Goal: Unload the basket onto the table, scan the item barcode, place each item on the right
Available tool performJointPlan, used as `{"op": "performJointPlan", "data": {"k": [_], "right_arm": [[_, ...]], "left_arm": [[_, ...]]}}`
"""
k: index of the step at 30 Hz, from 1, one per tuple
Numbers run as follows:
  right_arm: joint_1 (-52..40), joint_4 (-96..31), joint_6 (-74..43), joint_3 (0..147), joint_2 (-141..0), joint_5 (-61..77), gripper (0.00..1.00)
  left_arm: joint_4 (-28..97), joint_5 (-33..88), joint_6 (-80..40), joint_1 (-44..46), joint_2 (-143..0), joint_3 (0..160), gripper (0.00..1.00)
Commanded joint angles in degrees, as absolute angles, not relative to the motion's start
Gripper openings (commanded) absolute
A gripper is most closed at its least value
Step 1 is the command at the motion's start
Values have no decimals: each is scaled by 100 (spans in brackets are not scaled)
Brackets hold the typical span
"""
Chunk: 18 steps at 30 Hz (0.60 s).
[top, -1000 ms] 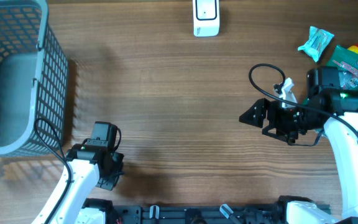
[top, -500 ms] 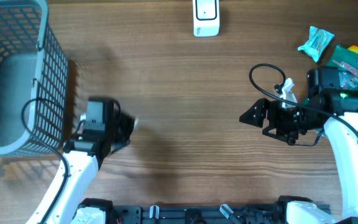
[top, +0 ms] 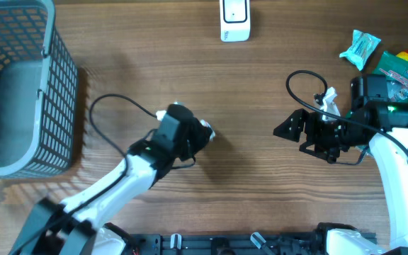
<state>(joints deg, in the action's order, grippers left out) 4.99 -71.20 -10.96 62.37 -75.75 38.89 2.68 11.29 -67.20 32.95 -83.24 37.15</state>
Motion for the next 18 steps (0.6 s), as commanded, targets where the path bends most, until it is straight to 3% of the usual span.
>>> {"op": "performJointPlan", "data": {"k": [1, 3, 4, 10, 18], "right_arm": [[467, -7070, -1216, 6211, -7516, 3837, 99], [467, -7004, -1227, 6211, -7516, 3837, 99], [467, -6963, -1284, 6211, -7516, 3837, 99], [467, -6748, -1566, 6211, -7516, 3815, 100], [467, -5590, -1914, 6211, -7516, 3795, 100]], "left_arm": [[207, 1076, -7091, 3343, -8641, 3741, 41], [54, 1177, -6919, 3321, -8562, 3750, 64], [-82, 1262, -6720, 3297, -8486, 3780, 100], [377, 1245, -5389, 3273, -7627, 4657, 100], [2204, -1061, -4685, 3273, -6460, 5478, 100]]}}
